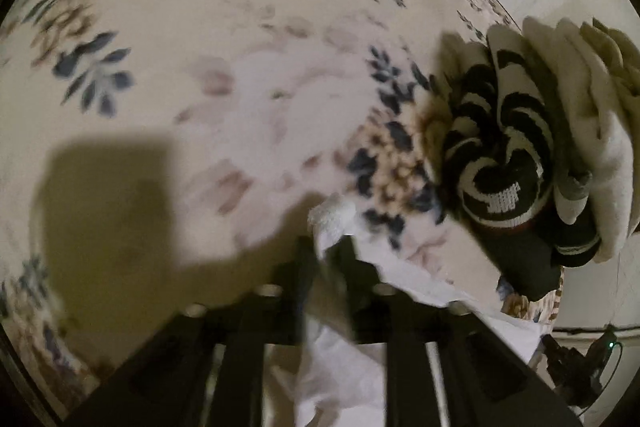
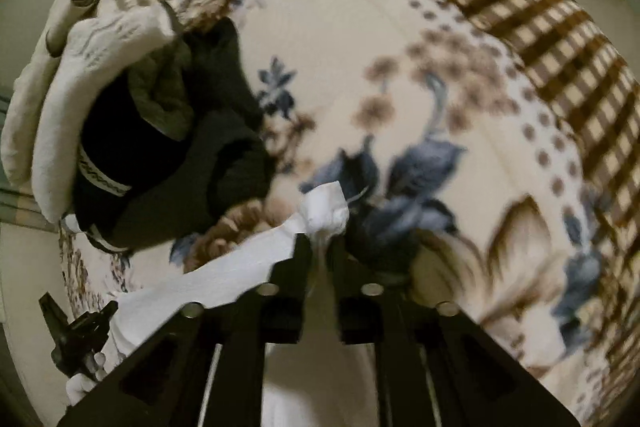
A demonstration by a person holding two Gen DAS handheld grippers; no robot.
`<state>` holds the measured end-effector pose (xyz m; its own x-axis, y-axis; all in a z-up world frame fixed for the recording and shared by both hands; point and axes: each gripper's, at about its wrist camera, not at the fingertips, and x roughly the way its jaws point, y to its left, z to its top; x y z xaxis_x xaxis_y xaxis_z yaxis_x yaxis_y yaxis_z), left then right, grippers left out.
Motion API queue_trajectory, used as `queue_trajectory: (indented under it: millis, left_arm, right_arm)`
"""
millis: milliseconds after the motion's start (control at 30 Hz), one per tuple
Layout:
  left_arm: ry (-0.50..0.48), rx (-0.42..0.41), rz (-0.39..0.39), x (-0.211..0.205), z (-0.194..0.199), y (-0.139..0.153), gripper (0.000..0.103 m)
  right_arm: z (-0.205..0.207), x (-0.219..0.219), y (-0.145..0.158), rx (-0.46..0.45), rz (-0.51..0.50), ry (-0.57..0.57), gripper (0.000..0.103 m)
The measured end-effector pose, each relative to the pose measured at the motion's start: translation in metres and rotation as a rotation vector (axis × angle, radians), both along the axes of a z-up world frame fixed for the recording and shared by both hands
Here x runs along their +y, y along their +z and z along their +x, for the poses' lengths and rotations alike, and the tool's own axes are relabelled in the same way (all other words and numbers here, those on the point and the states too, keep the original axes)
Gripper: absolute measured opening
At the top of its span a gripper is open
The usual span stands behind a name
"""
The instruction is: Fold small clothes
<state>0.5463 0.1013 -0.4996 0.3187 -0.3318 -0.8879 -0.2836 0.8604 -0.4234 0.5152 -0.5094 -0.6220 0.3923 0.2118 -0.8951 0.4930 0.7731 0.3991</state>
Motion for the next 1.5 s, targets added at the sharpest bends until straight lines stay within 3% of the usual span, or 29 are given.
queue_trajectory:
  millis: [33, 67, 100, 200, 267, 400, 433, 467, 500, 533, 600, 667, 733, 867, 933, 1000, 1033, 1100, 1133, 1233, 1333, 1500]
  left_arm:
    - [0.013, -0.005, -0.018, 0.005, -0.008, 0.004, 0.037]
    - [0.039, -0.005, -0.047, 0.013, -0.024, 0.009, 0.048]
    - [0.059, -0.006, -0.068, 0.018, -0.036, 0.012, 0.052]
    - [0.101, 0.030, -0.140, 0.026, -0.082, 0.013, 0.053]
    - [0.116, 0.060, -0.188, 0.023, -0.109, 0.009, 0.053]
    - [0.058, 0.126, -0.176, -0.004, -0.134, -0.009, 0.052]
    - [0.036, 0.130, -0.163, -0.013, -0.137, -0.013, 0.050]
    - [0.014, 0.120, -0.140, -0.019, -0.140, -0.012, 0.043]
    - [-0.026, 0.103, -0.096, -0.028, -0.142, -0.011, 0.018]
    - [-0.065, 0.098, -0.056, -0.034, -0.143, -0.010, 0.011]
    - [-0.109, 0.083, 0.017, -0.038, -0.148, -0.006, 0.006]
    - [-0.121, 0.105, 0.087, -0.029, -0.152, -0.007, 0.005]
    - [-0.085, 0.127, 0.100, -0.011, -0.156, -0.010, 0.005]
    - [0.029, 0.142, -0.002, 0.020, -0.168, 0.002, 0.007]
    - [0.075, 0.142, -0.095, 0.019, -0.176, 0.012, 0.016]
    - [0.107, 0.137, -0.187, 0.012, -0.184, 0.019, 0.053]
    - [0.125, 0.129, -0.250, 0.004, -0.189, 0.021, 0.062]
    - [0.153, 0.123, -0.380, -0.015, -0.198, 0.021, 0.063]
    - [0.156, 0.126, -0.434, -0.025, -0.199, 0.016, 0.064]
    - [0.183, 0.148, -0.521, -0.062, -0.198, -0.007, 0.064]
    - [0.213, 0.159, -0.533, -0.090, -0.192, -0.037, 0.064]
    - [0.336, 0.122, -0.561, -0.090, -0.189, -0.050, 0.064]
  right_arm:
    - [-0.007, 0.000, 0.005, -0.003, -0.009, -0.001, 0.042]
    - [-0.015, 0.000, 0.009, -0.001, -0.013, -0.004, 0.048]
    - [-0.026, -0.001, 0.014, -0.006, -0.007, -0.010, 0.050]
    - [-0.063, -0.002, 0.019, -0.004, 0.046, -0.024, 0.051]
    - [-0.085, -0.003, 0.007, 0.025, 0.122, -0.035, 0.051]
    - [-0.102, 0.000, -0.025, 0.076, 0.257, -0.049, 0.051]
    - [-0.105, 0.003, -0.032, 0.065, 0.323, -0.052, 0.043]
    - [-0.106, 0.006, -0.035, 0.054, 0.355, -0.051, 0.030]
    - [-0.106, 0.010, -0.035, 0.061, 0.338, -0.043, 0.006]
    - [-0.105, 0.013, -0.036, 0.081, 0.310, -0.020, 0.005]
    - [-0.106, 0.011, -0.033, 0.089, 0.252, -0.015, 0.004]
    - [-0.109, 0.001, -0.029, 0.107, 0.177, -0.033, 0.004]
    - [-0.114, -0.013, -0.030, 0.126, 0.152, -0.069, 0.004]
    - [-0.119, -0.016, -0.022, 0.124, 0.152, -0.025, 0.004]
    - [-0.126, -0.011, -0.017, 0.149, 0.130, -0.027, 0.008]
    - [-0.132, -0.009, -0.012, 0.142, 0.142, -0.055, 0.015]
    - [-0.138, -0.008, -0.010, 0.126, 0.159, -0.080, 0.031]
    - [-0.155, -0.003, -0.007, 0.076, 0.229, -0.125, 0.054]
    - [-0.160, 0.003, -0.008, 0.055, 0.275, -0.138, 0.057]
    - [-0.166, 0.031, -0.034, 0.050, 0.394, -0.133, 0.058]
    - [-0.167, 0.045, -0.064, 0.027, 0.488, -0.179, 0.058]
    - [-0.156, 0.052, -0.096, -0.118, 0.581, -0.282, 0.059]
